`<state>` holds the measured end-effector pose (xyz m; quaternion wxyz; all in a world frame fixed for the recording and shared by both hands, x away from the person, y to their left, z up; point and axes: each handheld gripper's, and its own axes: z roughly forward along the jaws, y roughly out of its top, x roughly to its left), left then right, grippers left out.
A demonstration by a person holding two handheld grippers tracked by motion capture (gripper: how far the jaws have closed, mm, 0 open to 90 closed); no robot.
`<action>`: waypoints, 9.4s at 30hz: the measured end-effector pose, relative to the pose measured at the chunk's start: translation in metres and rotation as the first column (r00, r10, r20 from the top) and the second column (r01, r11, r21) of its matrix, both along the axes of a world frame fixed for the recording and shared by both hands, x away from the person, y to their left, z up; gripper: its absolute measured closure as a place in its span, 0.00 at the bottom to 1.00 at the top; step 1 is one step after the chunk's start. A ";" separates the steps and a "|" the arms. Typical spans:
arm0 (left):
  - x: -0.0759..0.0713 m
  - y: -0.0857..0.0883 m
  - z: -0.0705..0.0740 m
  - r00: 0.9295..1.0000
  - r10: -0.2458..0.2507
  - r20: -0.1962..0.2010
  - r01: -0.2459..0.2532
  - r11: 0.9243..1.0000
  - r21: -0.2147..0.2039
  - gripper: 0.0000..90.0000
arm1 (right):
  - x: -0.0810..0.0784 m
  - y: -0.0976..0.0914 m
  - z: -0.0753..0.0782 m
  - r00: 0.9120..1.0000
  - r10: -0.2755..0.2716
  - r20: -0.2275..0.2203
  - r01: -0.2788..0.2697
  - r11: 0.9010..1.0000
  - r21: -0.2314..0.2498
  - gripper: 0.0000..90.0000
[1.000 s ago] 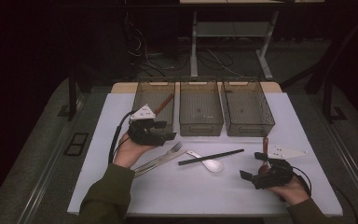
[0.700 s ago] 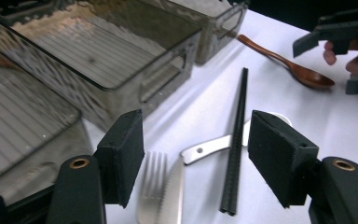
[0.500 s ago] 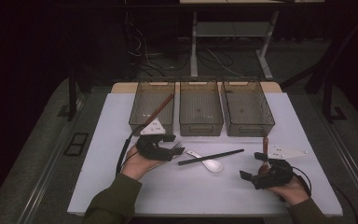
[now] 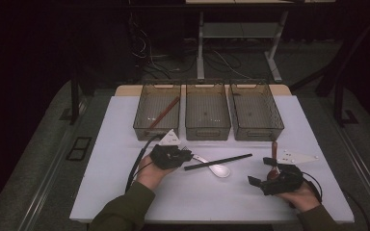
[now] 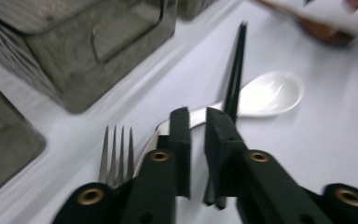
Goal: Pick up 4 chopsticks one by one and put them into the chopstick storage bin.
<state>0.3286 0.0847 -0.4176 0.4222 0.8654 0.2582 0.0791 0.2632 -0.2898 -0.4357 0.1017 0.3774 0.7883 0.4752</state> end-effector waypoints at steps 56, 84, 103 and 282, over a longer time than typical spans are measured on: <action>-0.009 -0.019 -0.011 0.991 -0.062 -0.119 0.059 0.998 -0.029 0.79 | 0.000 0.000 0.000 1.000 -0.003 -0.001 0.003 1.000 -0.002 0.01; -0.008 -0.039 -0.018 0.991 -0.056 -0.124 0.055 0.998 -0.017 0.85 | 0.000 0.000 0.000 1.000 -0.003 -0.002 0.003 1.000 -0.004 0.01; -0.009 -0.042 -0.022 0.992 -0.051 -0.111 0.053 0.998 0.017 0.81 | 0.000 0.000 0.000 1.000 -0.001 0.000 0.001 1.000 -0.005 0.01; 0.122 0.112 0.027 0.872 0.489 -0.004 -0.488 0.872 0.035 0.93 | 0.002 0.000 -0.001 1.000 -0.004 -0.005 0.004 1.000 -0.006 0.01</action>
